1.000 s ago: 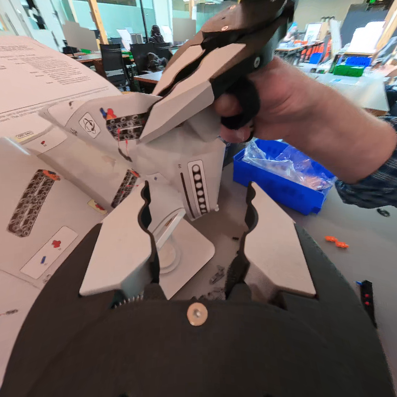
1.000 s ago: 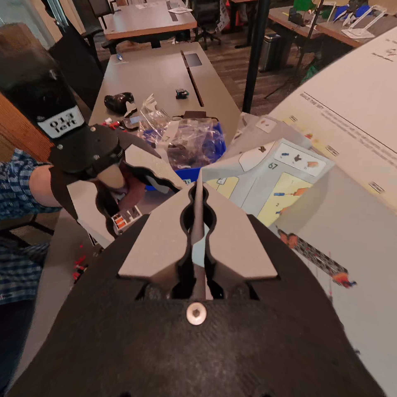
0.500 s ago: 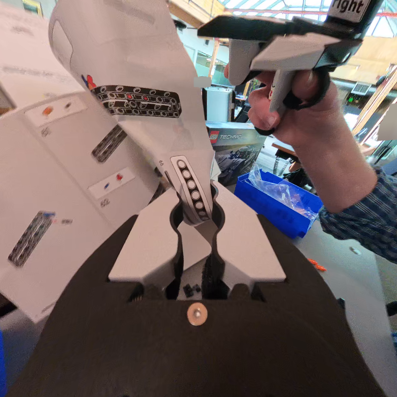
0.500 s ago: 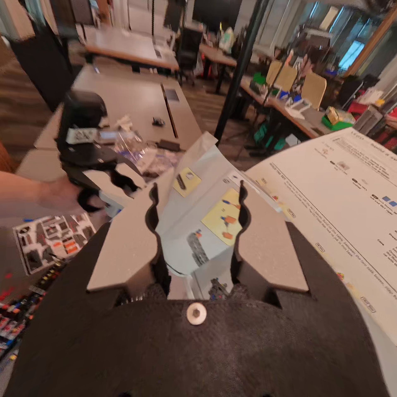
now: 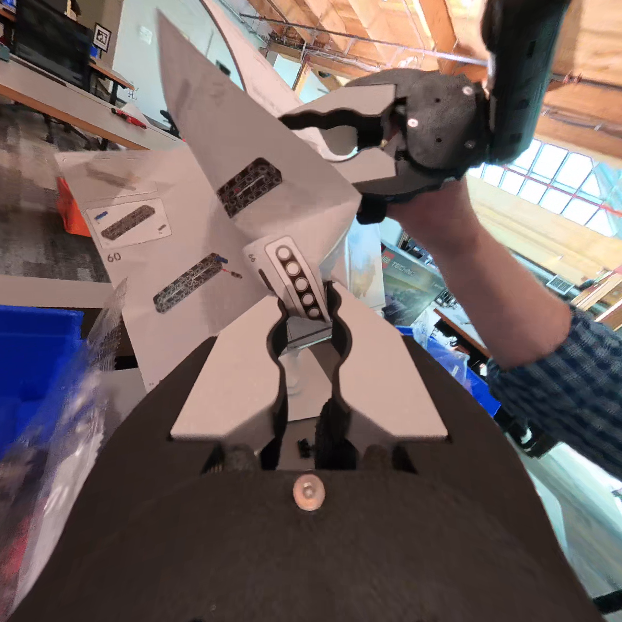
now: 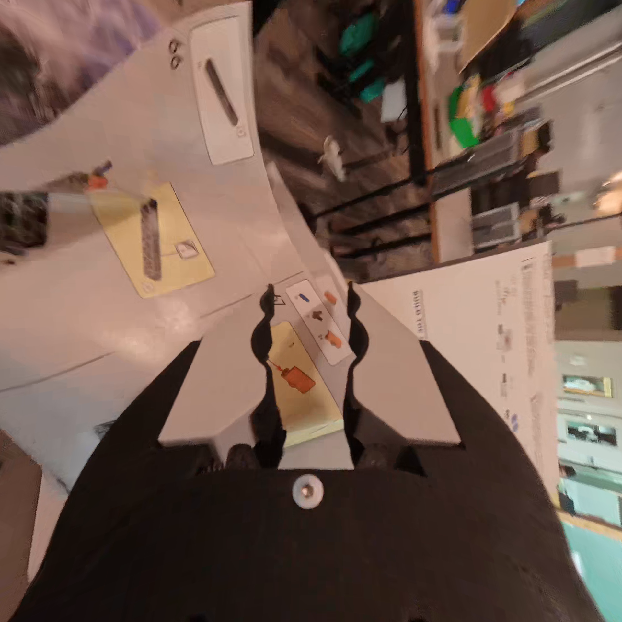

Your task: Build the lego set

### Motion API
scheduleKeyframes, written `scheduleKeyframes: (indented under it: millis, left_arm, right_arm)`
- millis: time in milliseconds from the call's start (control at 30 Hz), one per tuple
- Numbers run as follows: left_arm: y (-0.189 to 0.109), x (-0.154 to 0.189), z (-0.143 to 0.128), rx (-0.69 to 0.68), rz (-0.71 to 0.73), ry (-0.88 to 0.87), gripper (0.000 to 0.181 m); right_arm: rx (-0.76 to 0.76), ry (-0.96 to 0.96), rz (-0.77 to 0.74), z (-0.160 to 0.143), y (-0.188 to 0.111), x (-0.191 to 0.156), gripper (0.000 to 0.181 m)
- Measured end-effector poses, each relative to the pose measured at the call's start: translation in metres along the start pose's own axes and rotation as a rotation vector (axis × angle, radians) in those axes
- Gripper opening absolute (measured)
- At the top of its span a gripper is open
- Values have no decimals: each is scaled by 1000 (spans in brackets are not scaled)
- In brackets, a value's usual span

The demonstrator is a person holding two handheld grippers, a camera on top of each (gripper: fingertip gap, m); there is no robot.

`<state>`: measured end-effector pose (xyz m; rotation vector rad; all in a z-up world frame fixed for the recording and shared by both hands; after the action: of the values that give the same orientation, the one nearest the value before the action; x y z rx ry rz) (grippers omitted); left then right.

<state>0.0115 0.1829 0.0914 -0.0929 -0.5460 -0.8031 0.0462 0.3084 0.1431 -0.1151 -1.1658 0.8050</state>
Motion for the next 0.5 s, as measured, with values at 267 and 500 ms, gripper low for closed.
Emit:
scheduleKeyframes:
  millis: [267,500]
  left_arm:
    - [-1,-7,4,58,-18,-61,18]
    - [6,-23,-5,96,6,-71,19]
  right_arm:
    - [208,-160,466,15,-126,-127,7]
    - [5,-315,84,-40,-43,-166,23]
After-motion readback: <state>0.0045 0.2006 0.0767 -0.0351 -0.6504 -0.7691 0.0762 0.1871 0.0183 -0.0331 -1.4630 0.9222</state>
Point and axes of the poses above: each gripper's, where its closed fingertips meet, y out along the fingers, z out of its top, x = y × z across the jaws, the point moved 1 cm from there along -y, back along the fingers, and after that the axes turned 5 degrees about -z, right-handed, at the moved point
